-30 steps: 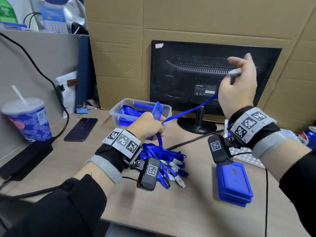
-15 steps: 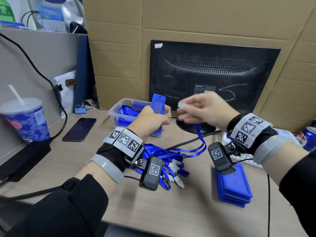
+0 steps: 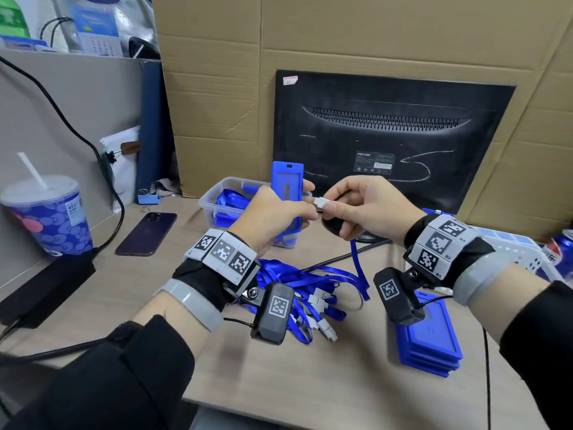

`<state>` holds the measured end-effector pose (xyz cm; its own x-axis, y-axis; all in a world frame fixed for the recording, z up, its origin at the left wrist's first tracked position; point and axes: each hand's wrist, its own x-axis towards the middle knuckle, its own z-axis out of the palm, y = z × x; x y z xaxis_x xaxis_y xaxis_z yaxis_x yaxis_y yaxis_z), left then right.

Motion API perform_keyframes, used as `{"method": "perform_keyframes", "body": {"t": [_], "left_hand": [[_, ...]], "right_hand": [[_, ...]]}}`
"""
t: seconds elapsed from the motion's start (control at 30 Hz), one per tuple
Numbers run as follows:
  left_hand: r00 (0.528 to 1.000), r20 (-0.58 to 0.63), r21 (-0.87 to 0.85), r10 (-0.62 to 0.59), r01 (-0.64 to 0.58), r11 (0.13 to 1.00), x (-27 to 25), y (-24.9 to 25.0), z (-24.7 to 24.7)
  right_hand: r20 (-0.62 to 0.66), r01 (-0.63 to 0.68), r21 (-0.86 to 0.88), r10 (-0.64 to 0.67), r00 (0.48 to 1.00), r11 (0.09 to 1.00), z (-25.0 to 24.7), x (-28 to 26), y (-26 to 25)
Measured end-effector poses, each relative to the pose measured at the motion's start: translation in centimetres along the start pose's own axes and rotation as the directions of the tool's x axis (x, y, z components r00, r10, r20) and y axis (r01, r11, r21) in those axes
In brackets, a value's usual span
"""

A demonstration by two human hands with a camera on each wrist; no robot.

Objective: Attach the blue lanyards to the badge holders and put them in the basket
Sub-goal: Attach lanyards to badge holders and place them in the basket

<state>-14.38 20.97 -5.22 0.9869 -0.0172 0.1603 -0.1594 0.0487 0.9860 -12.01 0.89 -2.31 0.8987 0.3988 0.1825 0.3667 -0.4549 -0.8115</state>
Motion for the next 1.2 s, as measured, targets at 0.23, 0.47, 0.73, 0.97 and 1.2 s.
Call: {"method": "perform_keyframes", "body": {"t": [0.23,0.47,0.73,0.97,1.2], "left_hand": [[0.996,-0.016,0.022,0.090,-0.090,0.996,0.2,-0.3,0.3],[0.993,-0.044,0.000,0.109,-0.109,0.994,0.2,-0.1,0.9],[0.994,-0.044,0.028,0.098,-0.097,0.995,0.2,0.1,1.0],[0.994,-0.044,0.037,0.104,-0.103,0.994,0.2,0.0,1.3],[0.992,-0.076,0.044,0.097,-0.094,0.995,0.3,-0.2,1.2]], "right_hand": [[0.036,0.007,0.035,-0.008,0.999,0.999,0.0,0.1,0.4],[0.088,-0.015,-0.024,0.017,0.996,1.000,0.0,-0.1,0.7],[0.128,0.009,0.009,-0.010,0.992,1.000,0.1,-0.5,0.5],[0.088,0.026,0.033,-0.029,0.996,0.999,-0.3,-0.2,1.2],[0.069,0.077,-0.011,-0.076,0.995,0.997,-0.4,-0.1,1.5]]}}
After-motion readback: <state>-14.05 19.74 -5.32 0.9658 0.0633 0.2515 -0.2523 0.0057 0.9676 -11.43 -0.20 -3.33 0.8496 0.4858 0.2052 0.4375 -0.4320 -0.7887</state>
